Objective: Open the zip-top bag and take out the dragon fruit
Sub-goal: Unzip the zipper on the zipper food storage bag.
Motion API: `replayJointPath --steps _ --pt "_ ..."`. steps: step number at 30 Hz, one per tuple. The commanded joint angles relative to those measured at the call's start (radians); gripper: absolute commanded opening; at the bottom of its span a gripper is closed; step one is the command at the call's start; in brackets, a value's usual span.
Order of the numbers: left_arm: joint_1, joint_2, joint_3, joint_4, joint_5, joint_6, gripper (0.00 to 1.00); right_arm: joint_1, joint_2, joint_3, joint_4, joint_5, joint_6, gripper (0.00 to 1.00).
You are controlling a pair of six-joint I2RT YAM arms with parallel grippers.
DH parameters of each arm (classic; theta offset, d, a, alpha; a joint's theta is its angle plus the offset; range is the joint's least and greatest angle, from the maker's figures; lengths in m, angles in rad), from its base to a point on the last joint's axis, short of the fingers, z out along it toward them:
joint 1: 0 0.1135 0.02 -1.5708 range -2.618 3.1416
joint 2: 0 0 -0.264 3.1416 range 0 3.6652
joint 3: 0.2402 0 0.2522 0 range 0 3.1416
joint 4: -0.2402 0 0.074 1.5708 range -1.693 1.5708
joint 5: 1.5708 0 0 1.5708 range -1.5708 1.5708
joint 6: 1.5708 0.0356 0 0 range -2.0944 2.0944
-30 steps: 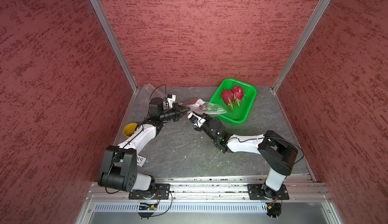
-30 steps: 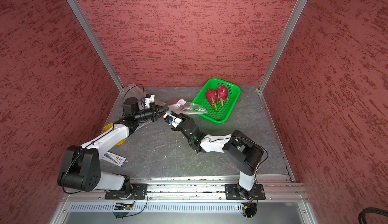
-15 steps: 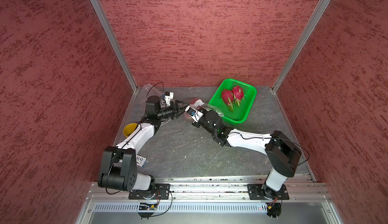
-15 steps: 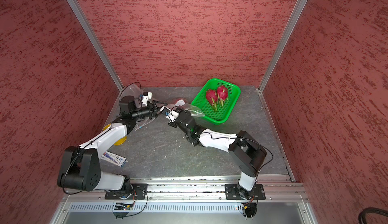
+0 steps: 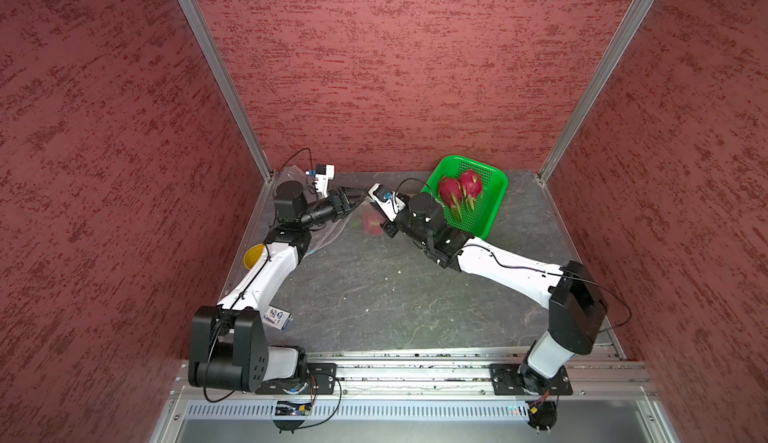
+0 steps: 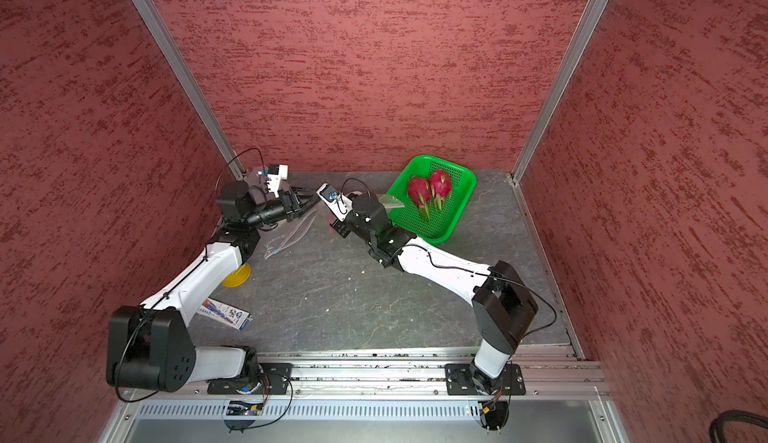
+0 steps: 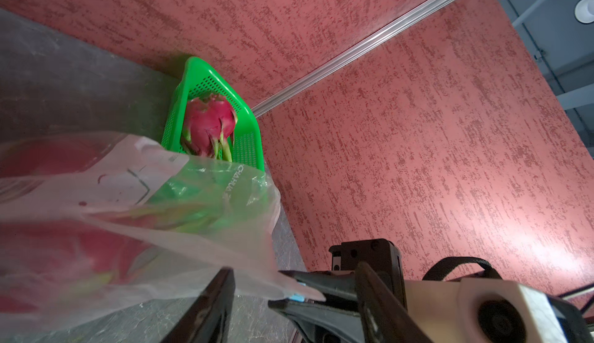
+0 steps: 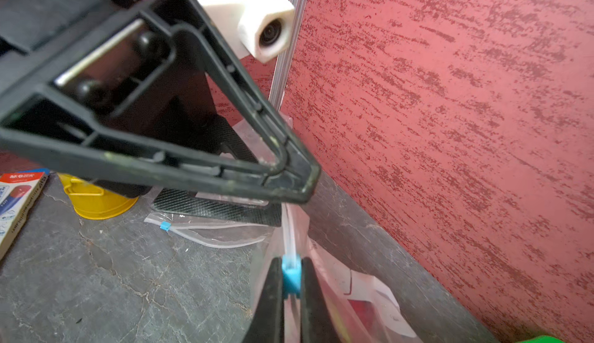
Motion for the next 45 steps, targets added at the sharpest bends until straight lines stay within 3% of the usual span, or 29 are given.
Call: replayJointPath --steps 1,6,7,13,20,24,29,34,36,45 --pt "0.009 -0.038 0.043 0.065 0.019 0.043 0.62 -0.013 -0.071 0.064 -0.073 -0.061 0.043 0.00" --pt "0.010 -0.054 0.046 0.145 0.034 0.053 0.62 -0.036 -0.114 0.103 -0.154 -0.103 0.057 0.00" --pt "0.010 -0.056 0.046 0.181 0.036 0.054 0.67 -0.041 -0.123 0.106 -0.166 -0.112 0.062 0.00" --pt "-0.016 -0.025 0.070 0.308 0.106 0.064 0.73 -0.073 -0.152 0.110 -0.197 -0.200 0.103 0.00" --pt "-0.076 0.002 0.068 0.314 0.174 0.111 0.73 -0.095 -0.137 0.093 -0.190 -0.246 0.148 0.00" --pt "-0.096 0.002 0.062 0.222 0.173 0.174 0.71 -0.101 -0.137 0.079 -0.179 -0.263 0.162 0.00" --pt "-0.102 0.001 0.060 0.181 0.152 0.207 0.56 -0.104 -0.149 0.066 -0.167 -0.276 0.166 0.00" --pt "-0.103 0.011 0.071 0.163 0.129 0.215 0.11 -0.113 -0.160 0.051 -0.157 -0.291 0.173 0.00" --pt "-0.103 0.009 0.071 0.128 0.119 0.223 0.00 -0.115 -0.165 0.046 -0.153 -0.292 0.177 0.00" --pt "-0.089 -0.024 0.065 0.089 0.070 0.243 0.00 -0.160 -0.172 0.022 -0.170 -0.292 0.173 0.00"
